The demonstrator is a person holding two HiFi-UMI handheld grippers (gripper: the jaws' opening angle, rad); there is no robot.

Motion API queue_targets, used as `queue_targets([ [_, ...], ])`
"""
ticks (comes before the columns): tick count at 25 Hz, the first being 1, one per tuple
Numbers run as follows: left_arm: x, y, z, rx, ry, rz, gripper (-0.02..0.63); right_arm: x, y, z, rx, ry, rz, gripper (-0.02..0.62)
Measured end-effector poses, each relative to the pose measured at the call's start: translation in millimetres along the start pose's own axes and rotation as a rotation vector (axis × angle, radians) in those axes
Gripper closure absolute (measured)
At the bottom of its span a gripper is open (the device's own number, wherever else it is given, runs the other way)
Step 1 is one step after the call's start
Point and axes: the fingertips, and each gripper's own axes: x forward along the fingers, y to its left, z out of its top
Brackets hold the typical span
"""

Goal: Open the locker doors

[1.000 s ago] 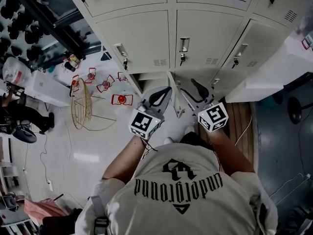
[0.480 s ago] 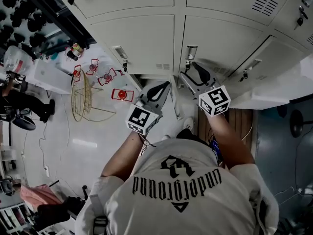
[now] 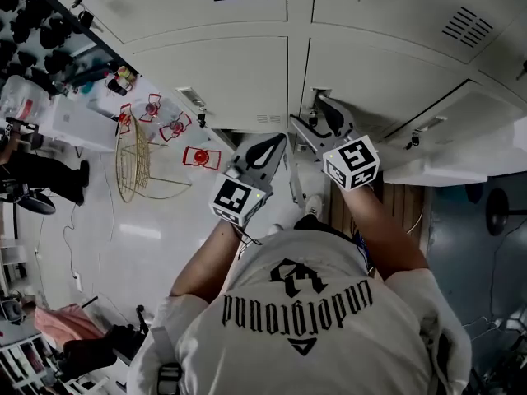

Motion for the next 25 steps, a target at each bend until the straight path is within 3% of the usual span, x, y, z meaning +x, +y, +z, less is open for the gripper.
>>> queue_targets([
  [11,-4.2,24.9,-1.5,-0.039,-0.014,0.015,0.598,4.2,0.7,0.4,0.015,-0.019,-0.059,0.316],
  [21,-33.4,-2.4,1.6,-0.013,-0.026,-0.093,0.598,-31.4,29.3,-2.8,0.027,-0.021,-0.196,0.333],
  [25,-46.4,-18.1,-1.1,-0.005,-0.030,-0.153,0.598,-60.6,40.1,-3.4,0.037,-0.030,-0.284,0.379],
])
